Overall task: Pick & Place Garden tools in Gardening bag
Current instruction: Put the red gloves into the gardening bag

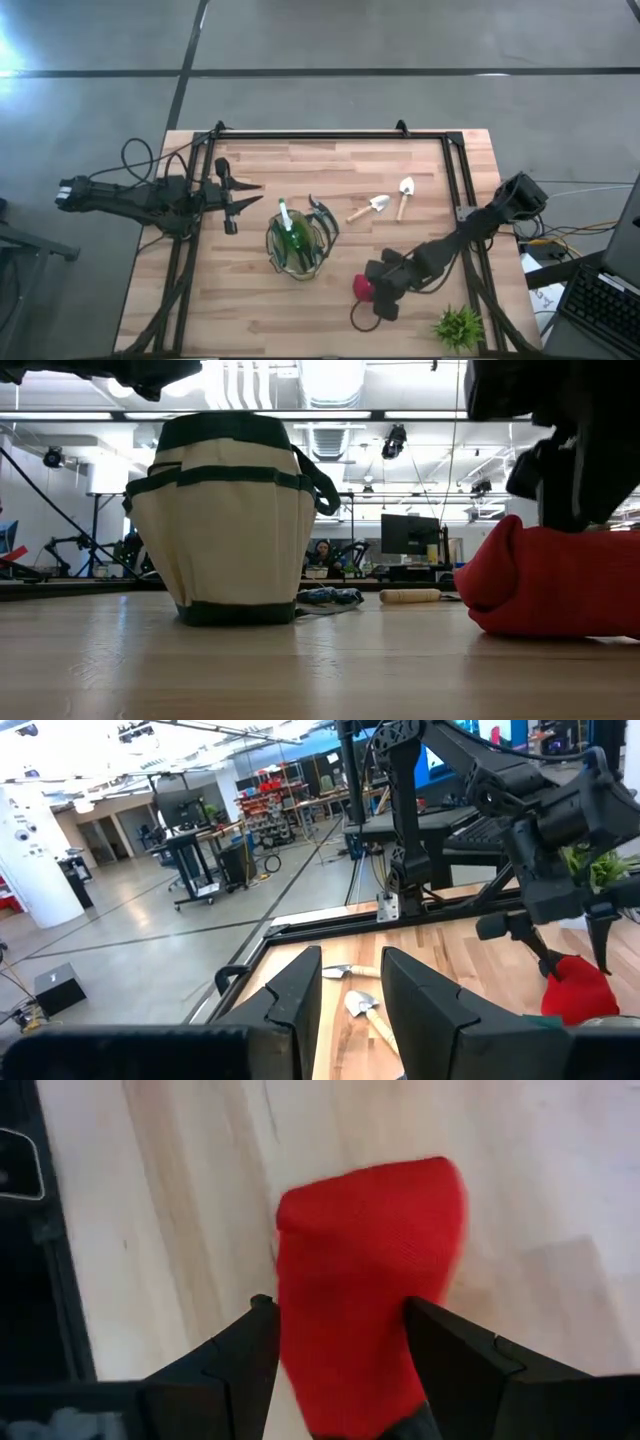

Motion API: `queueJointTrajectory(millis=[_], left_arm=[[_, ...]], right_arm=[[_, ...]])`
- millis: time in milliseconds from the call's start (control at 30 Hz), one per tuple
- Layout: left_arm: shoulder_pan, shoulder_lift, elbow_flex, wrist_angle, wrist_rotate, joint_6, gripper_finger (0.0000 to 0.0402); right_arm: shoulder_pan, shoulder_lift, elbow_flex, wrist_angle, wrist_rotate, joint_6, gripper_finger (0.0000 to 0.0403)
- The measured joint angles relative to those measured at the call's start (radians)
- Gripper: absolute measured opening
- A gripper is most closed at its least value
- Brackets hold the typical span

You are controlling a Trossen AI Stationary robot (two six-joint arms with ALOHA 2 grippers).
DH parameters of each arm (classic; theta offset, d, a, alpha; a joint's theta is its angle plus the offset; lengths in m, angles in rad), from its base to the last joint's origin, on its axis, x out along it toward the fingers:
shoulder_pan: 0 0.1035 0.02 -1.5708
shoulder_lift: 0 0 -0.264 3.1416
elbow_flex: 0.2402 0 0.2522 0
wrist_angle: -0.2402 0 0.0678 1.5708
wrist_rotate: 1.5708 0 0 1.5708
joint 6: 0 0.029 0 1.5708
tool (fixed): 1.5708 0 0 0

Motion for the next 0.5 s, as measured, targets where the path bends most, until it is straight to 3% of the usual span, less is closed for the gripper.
queueJointTrajectory(millis=[500], left_arm=[[0.0, 0.01, 0.0, 0.006, 0.0, -0.019, 0.011]], right_arm=[[-0.005, 0.114, -0.006, 0.024, -0.002, -0.027, 0.0199]])
